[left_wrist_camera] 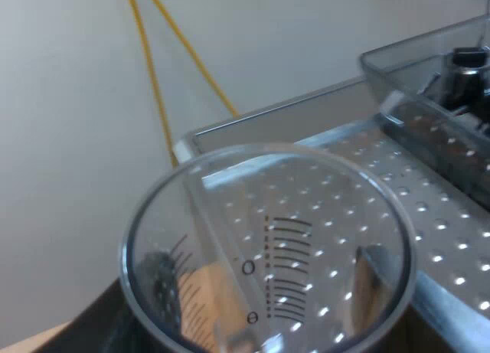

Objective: Pour the beans into the coffee machine

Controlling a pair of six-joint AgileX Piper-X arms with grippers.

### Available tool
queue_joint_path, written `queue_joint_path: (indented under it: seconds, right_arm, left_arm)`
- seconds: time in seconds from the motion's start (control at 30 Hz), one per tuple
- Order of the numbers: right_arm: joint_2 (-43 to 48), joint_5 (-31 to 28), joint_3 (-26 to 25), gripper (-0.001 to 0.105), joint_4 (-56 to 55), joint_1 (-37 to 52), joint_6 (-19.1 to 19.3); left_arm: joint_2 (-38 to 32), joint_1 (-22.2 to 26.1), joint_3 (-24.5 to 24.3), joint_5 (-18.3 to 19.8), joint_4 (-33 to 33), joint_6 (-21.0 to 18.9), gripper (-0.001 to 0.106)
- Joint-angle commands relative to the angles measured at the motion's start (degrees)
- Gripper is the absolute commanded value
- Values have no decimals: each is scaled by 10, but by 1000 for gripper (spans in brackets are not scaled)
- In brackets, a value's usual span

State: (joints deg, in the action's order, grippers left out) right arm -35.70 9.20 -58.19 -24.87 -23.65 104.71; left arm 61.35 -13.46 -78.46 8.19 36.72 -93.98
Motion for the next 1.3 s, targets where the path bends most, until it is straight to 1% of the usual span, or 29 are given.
queue_joint_path:
  seconds: [0.03, 0.1, 0.13, 0.27, 0.33, 0.43, 0.53, 0.57, 0.67, 0.77, 0.83, 0.97, 1.07, 1.13, 1.2, 1.3]
  right_arm:
    - [5, -9, -10, 64, 43, 0, 11]
    - [5, -23, -10, 64, 66, 0, 24]
    - [5, -27, -10, 64, 69, 0, 25]
    - [5, -29, -10, 64, 81, 0, 26]
    - [5, -29, -10, 64, 81, 0, 26]
    - [5, -29, -10, 64, 81, 0, 26]
    - [5, -29, -10, 64, 80, 0, 26]
    - [5, -29, -10, 64, 80, 0, 26]
    - [5, -29, -10, 64, 80, 0, 26]
    - [5, -29, -10, 64, 80, 0, 26]
    - [5, -29, -10, 64, 80, 0, 26]
    - [5, -29, -10, 64, 80, 0, 26]
    - [5, -29, -10, 64, 80, 0, 26]
    - [5, -29, -10, 64, 80, 0, 26]
    - [5, -29, -10, 64, 80, 0, 26]
    - [5, -29, -10, 64, 78, 0, 26]
  left_arm:
    - [19, -19, -22, -14, -9, -4, 24]
    - [44, -40, -45, -27, -9, -4, 24]
    - [48, -42, -49, -29, -9, -4, 24]
    - [92, -60, -93, -33, -9, -4, 24]
    - [113, -62, -114, -33, -9, -4, 24]
    - [118, -62, -120, -33, -9, -4, 24]
    - [167, -62, -170, -35, -3, 14, 24]
    - [170, -62, -173, -35, -2, 14, 24]
    - [197, -62, -203, -37, 21, 17, 24]
    - [225, -62, -235, -39, 49, 27, 24]
    - [246, -66, -258, -57, 65, 27, 24]
    - [267, -77, -277, -63, 67, 29, 24]
    - [280, -95, -288, -91, 67, 31, 24]
    - [292, -110, -299, -118, 67, 51, 24]
    - [301, -121, -308, -128, 67, 67, 24]
    - [319, -136, -327, -146, 67, 79, 24]
